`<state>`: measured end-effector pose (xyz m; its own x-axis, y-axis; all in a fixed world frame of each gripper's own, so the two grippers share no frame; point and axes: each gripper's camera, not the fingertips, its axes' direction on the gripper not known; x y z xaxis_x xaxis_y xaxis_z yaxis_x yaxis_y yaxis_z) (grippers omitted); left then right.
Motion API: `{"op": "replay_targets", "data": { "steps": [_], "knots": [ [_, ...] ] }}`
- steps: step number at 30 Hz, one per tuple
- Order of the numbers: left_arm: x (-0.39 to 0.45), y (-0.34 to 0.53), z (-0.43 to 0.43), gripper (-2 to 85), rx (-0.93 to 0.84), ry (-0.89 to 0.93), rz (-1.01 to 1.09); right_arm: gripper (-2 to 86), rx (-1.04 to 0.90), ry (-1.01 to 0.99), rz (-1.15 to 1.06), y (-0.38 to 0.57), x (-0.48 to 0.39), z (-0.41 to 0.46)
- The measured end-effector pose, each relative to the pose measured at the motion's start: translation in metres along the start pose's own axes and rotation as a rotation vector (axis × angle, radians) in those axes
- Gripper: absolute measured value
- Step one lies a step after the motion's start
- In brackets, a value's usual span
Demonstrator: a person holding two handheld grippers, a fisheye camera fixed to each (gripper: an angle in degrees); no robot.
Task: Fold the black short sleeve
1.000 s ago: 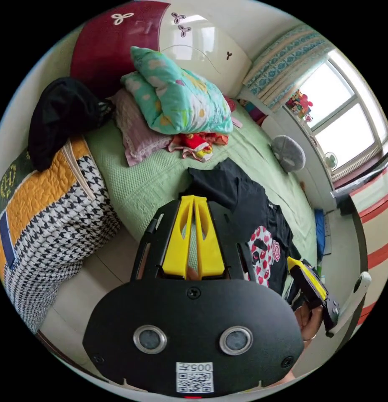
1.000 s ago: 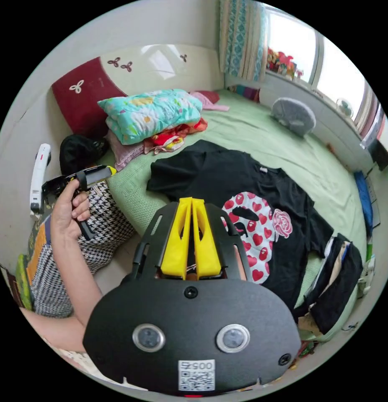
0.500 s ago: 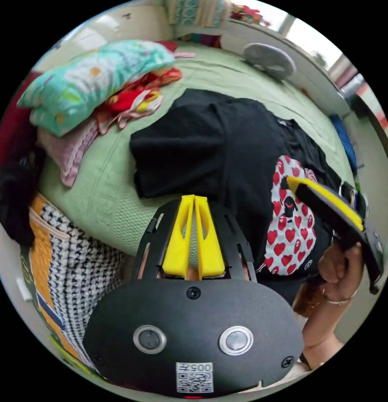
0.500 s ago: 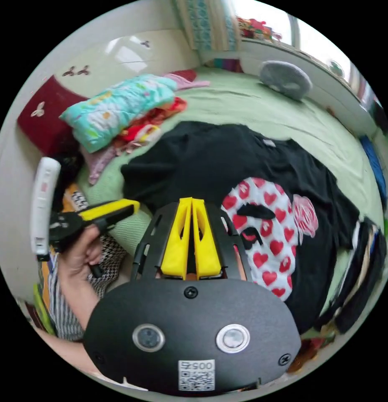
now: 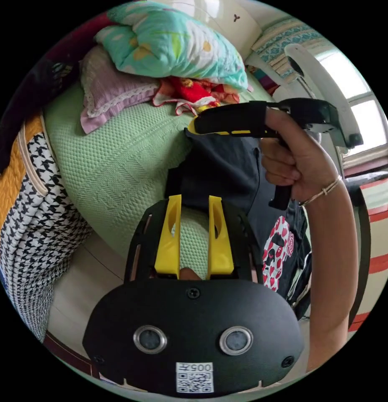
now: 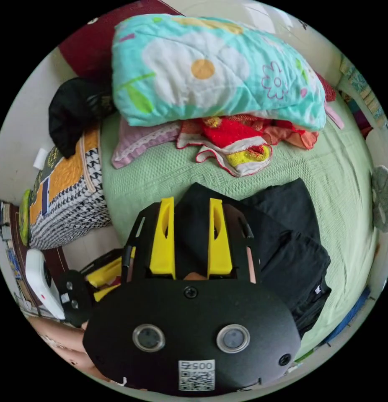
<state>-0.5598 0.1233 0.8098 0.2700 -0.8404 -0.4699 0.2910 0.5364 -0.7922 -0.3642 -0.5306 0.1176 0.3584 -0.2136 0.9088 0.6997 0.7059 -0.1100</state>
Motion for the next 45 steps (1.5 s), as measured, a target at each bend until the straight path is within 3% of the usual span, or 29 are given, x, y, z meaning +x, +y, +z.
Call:
{"op": "replay_targets", "data": {
  "steps": [8,13,17,25,29,33,36,39,45],
  "knots": [
    [-0.008,-0.015,0.0,9.2,0.059,0.093,-0.059,6.7,-0.082,0.135,0.078,-0.039,-0.006,0.041],
    [-0.001,-0.024,0.003,9.2,0.048,0.114,-0.021,-0.4,0.034,0.135,0.143,-0.032,0.014,0.022],
    [0.003,-0.026,0.0,9.3,0.075,0.138,-0.007,-1.1,0.18,-0.006,0.18,-0.006,0.037,-0.027],
    [0.029,-0.017,-0.017,9.1,0.179,0.179,0.141,-1.1,0.415,-0.014,0.308,0.12,0.103,-0.106],
    [0.053,-0.023,0.0,8.7,0.091,0.183,0.221,-0.7,0.392,0.033,0.447,0.168,0.151,-0.085],
    [0.087,-0.027,0.02,9.0,0.033,0.276,0.307,4.7,0.204,0.071,0.568,0.189,0.201,-0.034],
    [0.11,-0.031,0.035,9.5,-0.012,0.175,0.316,7.9,0.25,0.12,0.581,0.199,0.204,-0.035],
    [0.138,-0.032,0.046,9.8,-0.032,0.117,0.356,10.1,0.339,0.043,0.5,0.189,0.197,-0.05],
    [0.172,-0.041,0.07,10.9,-0.056,0.014,0.338,11.7,0.273,0.075,0.348,0.113,0.179,-0.037]
  ]
}}
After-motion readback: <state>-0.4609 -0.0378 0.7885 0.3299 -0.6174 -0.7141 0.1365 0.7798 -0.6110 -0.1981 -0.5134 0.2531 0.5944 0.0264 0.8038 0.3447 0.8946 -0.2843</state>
